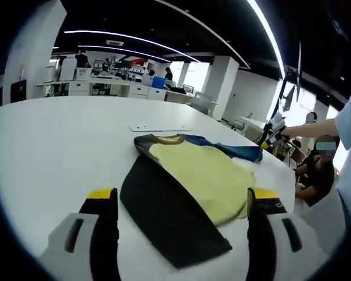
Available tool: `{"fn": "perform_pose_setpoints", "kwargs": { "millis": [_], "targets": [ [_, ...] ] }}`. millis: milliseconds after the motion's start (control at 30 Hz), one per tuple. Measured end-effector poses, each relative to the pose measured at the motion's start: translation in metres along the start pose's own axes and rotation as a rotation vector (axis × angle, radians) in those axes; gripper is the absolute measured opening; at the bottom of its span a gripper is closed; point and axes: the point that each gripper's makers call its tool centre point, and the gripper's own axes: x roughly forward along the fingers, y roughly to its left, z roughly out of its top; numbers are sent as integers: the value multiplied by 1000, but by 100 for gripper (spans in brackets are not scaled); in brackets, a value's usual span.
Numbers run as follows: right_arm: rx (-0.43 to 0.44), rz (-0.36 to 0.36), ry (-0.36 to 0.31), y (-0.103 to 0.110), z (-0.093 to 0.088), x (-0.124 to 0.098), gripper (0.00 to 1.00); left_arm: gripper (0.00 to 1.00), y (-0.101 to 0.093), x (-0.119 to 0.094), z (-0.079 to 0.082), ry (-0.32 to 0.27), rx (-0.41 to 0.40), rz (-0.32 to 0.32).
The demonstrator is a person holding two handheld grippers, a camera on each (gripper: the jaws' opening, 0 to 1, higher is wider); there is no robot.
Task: Fold the garment on the visible template until the final outline fits inside the template.
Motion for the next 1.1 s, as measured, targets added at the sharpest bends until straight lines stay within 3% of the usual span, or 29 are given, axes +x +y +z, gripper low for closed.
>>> {"fn": "perform_pose_setpoints", "kwargs": {
  "millis": [400, 533, 633, 1100],
  "targets": [
    [13, -91, 102, -44, 0, 7, 0, 88, 5, 1, -5, 12, -13, 20],
    [-50, -147, 166, -68, -5, 7, 0, 88, 4, 1, -7, 14, -16, 20],
    [-48, -152, 170, -84, -2, 10, 0, 88, 3, 1, -9, 15, -20, 20],
    [-110, -255, 166, -98, 8, 20, 0, 88, 4, 5, -23, 43, -44, 25]
  ]
}}
